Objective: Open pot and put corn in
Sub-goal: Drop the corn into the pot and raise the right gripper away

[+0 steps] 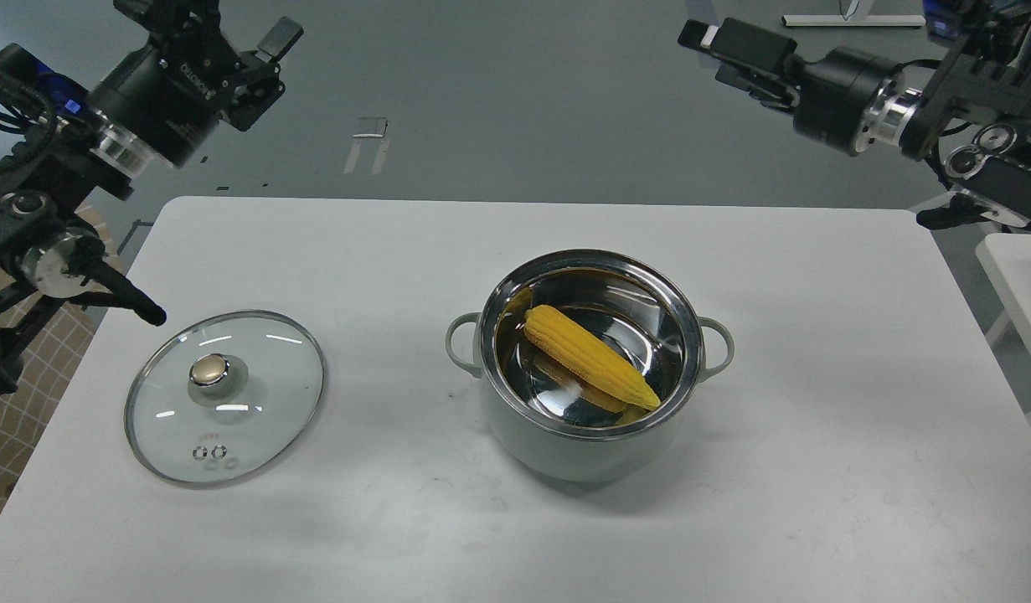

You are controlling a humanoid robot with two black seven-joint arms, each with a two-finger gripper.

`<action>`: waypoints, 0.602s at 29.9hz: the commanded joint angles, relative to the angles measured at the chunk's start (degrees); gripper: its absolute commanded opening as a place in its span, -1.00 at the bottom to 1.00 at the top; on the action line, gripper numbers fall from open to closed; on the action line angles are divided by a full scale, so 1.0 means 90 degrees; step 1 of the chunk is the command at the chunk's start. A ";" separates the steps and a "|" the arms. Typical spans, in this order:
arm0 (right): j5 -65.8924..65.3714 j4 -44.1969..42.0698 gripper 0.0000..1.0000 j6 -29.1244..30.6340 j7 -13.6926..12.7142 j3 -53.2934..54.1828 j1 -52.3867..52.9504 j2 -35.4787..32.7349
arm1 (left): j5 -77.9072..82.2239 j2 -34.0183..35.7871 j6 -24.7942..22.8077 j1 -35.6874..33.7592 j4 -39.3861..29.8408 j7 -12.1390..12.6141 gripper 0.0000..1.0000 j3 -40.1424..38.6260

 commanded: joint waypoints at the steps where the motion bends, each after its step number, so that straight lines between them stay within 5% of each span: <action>1: 0.0921 -0.0249 1.00 -0.0028 0.0001 0.0875 -0.0696 -0.0039 | -0.0010 -0.0744 -0.0055 -0.0097 0.0545 0.0653 0.95 -0.0217; 7: 0.1578 -0.0366 1.00 -0.0028 0.0001 0.1960 -0.1526 0.0078 | -0.0302 -0.1564 -0.0854 -0.0058 0.1306 0.1192 0.95 -0.0716; 18: 0.1578 -0.0582 1.00 -0.0009 0.0001 0.2723 -0.2289 0.0313 | -0.0566 -0.2104 -0.1236 0.0011 0.1992 0.1231 0.96 -0.0960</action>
